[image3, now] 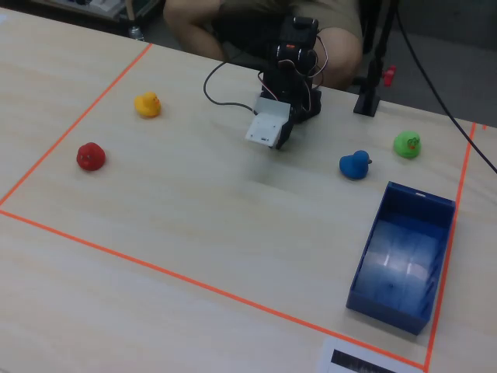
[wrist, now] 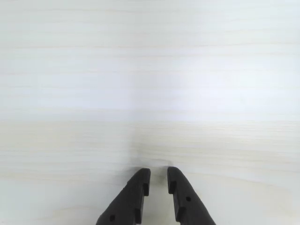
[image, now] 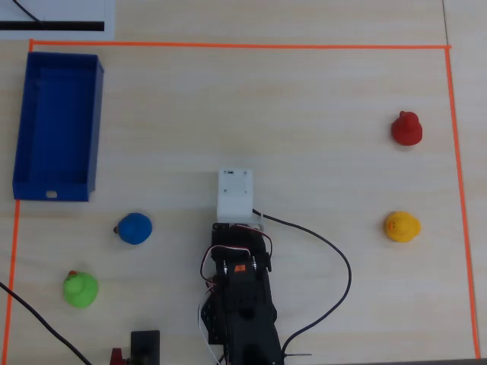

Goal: Grasp green duck and put it into box.

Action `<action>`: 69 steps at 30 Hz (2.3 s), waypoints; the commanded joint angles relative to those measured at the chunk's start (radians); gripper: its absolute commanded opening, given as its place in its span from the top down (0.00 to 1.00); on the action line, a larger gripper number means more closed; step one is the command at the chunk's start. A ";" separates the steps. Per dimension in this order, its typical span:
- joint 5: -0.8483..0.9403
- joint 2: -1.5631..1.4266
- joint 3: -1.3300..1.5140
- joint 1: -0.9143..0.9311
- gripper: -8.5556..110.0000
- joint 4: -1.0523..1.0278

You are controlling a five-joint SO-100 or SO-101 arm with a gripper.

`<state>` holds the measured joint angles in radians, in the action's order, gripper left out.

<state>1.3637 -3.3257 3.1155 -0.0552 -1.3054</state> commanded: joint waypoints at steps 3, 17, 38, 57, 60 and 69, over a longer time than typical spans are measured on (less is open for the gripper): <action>-0.008 0.014 -0.005 0.011 0.91 -0.014; -0.008 0.014 -0.005 0.021 0.91 -0.014; 0.005 0.064 -0.046 0.115 0.90 0.147; -0.288 0.876 -1.431 -0.426 0.78 -0.443; -0.313 0.917 -1.439 -0.532 0.77 -0.443; -0.359 1.000 -1.258 -0.864 0.72 -0.318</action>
<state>1.0063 -2.3424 1.8224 -0.8176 -1.6720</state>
